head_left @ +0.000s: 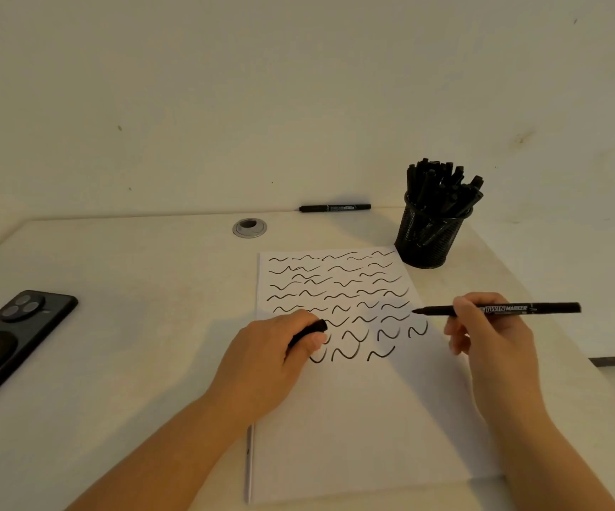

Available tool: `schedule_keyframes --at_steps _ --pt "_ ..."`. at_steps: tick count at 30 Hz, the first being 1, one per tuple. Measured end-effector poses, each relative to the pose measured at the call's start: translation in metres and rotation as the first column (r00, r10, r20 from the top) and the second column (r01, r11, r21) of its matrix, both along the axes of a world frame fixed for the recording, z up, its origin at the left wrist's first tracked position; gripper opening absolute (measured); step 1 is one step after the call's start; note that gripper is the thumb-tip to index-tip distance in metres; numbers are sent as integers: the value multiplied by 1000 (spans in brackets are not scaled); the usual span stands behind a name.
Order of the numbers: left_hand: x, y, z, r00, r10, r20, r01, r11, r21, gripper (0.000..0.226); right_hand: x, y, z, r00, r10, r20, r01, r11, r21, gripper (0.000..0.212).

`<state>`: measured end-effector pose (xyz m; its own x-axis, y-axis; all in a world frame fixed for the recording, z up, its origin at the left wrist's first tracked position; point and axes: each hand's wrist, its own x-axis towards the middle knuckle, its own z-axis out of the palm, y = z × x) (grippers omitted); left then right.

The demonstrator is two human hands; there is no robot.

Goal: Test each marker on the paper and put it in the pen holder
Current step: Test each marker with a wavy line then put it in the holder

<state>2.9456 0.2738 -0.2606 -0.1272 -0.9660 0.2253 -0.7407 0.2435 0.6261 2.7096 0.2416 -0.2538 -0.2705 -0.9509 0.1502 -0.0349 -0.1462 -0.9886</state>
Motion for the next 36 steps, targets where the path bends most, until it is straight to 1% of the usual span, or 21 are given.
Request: schedule_keyframes --at_steps 2,3,6,7,9,10,13,17,20,22,24,26,28,30,33,36 --pt "-1 0 1 999 -25 -31 25 1000 -2 8 8 0 6 998 37 52 -37 999 -5 21" --pt "-2 0 1 998 -38 -44 38 999 -1 7 14 0 9 992 79 94 -78 997 -14 24" --pt "-2 0 -1 994 -63 -90 65 998 23 6 36 0 14 938 231 259 -232 972 -27 32" --pt "-2 0 -2 992 -65 -105 69 997 32 7 42 0 13 911 268 314 -272 962 -29 29" --pt "-2 0 -4 990 -63 -124 68 997 39 9 51 1 10 861 325 392 -335 941 -44 16" --pt "-1 0 -4 990 -61 -127 67 997 38 10 53 1 7 846 347 404 -357 933 -51 17" --pt "-1 -2 -5 990 -59 -129 63 997 33 11 52 3 -1 852 387 353 -389 919 -69 29" --pt "-1 -2 -6 986 -67 -155 75 996 48 10 52 4 -2 868 387 312 -391 919 -51 29" --pt "-1 -1 -5 981 -74 -177 84 995 50 9 52 4 -3 882 372 289 -380 924 -31 40" --pt "-1 0 -4 980 -75 -183 85 995 49 8 52 4 -4 889 370 271 -382 924 -13 44" --pt "-2 0 -1 982 -88 -167 97 994 47 14 52 5 -3 892 379 246 -390 921 -2 40" --pt "-3 1 0 983 -101 -150 109 993 44 20 53 7 -3 893 395 217 -404 915 -2 30" --pt "-3 1 2 983 -117 -141 124 991 42 21 54 9 -2 887 423 186 -430 903 -4 23" --pt "-4 3 4 981 -144 -132 150 988 35 17 55 11 -1 877 455 153 -460 888 -2 21" --pt "-6 5 5 975 -155 -157 159 987 14 12 58 13 1 859 500 108 -502 865 -8 19" --pt "-8 6 4 968 -155 -199 159 987 4 17 58 14 0 850 525 39 -524 851 -33 17"
